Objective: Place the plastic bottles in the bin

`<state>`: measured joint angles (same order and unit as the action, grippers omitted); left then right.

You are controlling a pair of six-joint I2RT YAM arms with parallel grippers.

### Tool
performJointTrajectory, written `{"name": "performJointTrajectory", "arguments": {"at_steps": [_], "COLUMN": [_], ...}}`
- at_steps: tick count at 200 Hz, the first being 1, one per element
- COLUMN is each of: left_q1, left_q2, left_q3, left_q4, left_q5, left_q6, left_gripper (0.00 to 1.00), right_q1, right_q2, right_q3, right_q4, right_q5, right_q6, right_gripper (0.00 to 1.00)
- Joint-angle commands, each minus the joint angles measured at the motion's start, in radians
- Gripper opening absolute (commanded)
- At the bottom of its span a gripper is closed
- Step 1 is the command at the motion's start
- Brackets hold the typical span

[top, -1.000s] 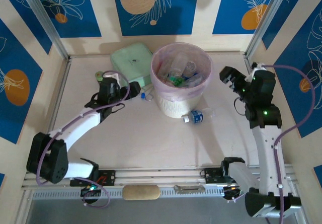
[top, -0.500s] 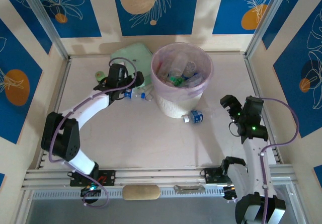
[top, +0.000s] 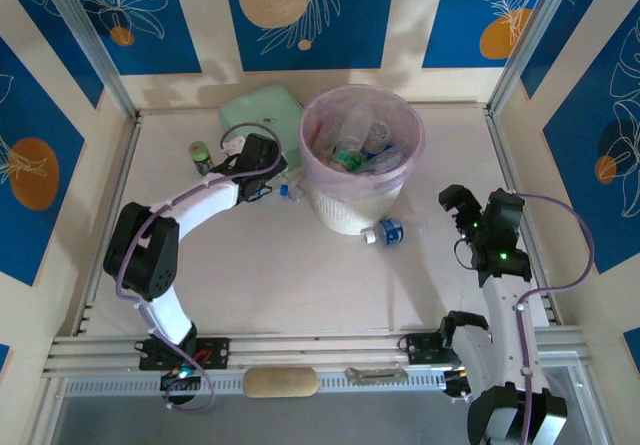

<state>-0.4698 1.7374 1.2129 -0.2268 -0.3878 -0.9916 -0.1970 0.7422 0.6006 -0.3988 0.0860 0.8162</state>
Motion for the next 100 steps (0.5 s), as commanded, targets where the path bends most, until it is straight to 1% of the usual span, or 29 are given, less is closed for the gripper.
{"name": "performJointTrajectory", "arguments": {"at_steps": [1, 17, 55, 73, 100], "left_q1": [0.004, 0.011, 0.012, 0.016, 0.030], "left_q2": [0.032, 0.054, 0.082, 0.102, 0.146], "left_q3": [0.013, 0.016, 0.007, 0.008, 0.015], "left_q4": [-0.036, -0.045, -0.071, -0.076, -0.059], "left_q5": [-0.040, -0.030, -0.055, -0.049, -0.015], "left_q6": [-0.120, -0.182, -0.316, -0.353, -0.370], "left_gripper": [1.00, 1.00, 1.00, 1.00, 1.00], "right_q1": [-0.005, -0.005, -0.008, -0.011, -0.015], "right_q2": [-0.009, -0.010, -0.028, -0.033, -0.036], "right_q3": [-0.019, -0.019, -0.022, -0.024, -0.026], "right_q4": [0.032, 0.030, 0.023, 0.021, 0.020], "right_q5": [0.004, 0.004, 0.006, 0.006, 0.002], "right_q6": [0.004, 0.001, -0.002, -0.002, -0.001], "right_gripper": [0.99, 0.99, 0.99, 0.99, 0.99]}}
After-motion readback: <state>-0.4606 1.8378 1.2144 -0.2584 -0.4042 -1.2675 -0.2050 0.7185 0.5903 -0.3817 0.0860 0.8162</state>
